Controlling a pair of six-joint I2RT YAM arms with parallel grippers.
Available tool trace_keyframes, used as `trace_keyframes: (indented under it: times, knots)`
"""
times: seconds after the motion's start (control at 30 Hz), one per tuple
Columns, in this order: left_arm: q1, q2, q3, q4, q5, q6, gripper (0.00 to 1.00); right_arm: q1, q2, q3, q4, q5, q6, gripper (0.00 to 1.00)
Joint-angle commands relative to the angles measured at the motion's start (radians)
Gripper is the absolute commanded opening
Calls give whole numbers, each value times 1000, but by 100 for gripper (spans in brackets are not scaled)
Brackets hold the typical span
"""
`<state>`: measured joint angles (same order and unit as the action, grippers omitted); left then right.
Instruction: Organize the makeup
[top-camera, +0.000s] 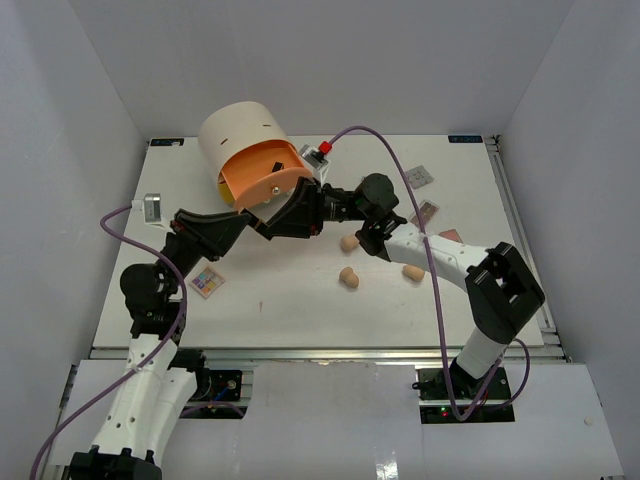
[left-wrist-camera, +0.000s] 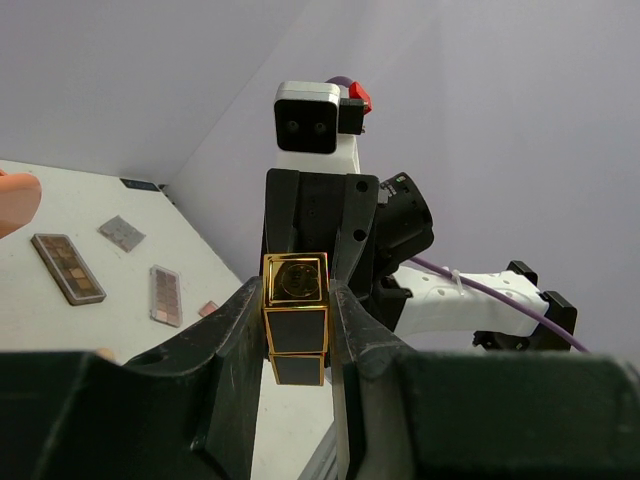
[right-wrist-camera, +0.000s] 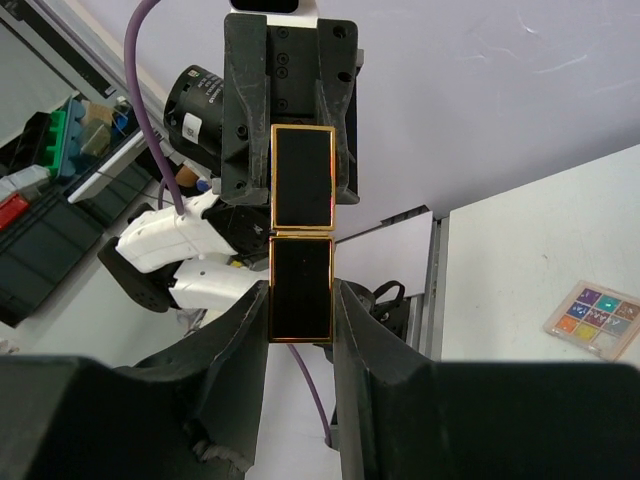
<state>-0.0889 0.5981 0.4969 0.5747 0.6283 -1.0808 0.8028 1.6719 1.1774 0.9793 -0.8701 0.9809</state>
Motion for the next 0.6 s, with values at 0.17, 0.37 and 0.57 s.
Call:
trace_keyframes:
  times: [0.17, 0.37, 0.57]
  knots:
    - [-42, 33, -26, 36, 117, 29, 0, -17, 41, 64, 179, 74, 130, 8]
    - [-60, 37, -44, 39, 129, 35, 0, -30, 52, 73, 241, 79, 173, 8]
    - [-117, 50, -80, 62, 116, 38, 0, -38, 60, 93, 259, 85, 189, 8]
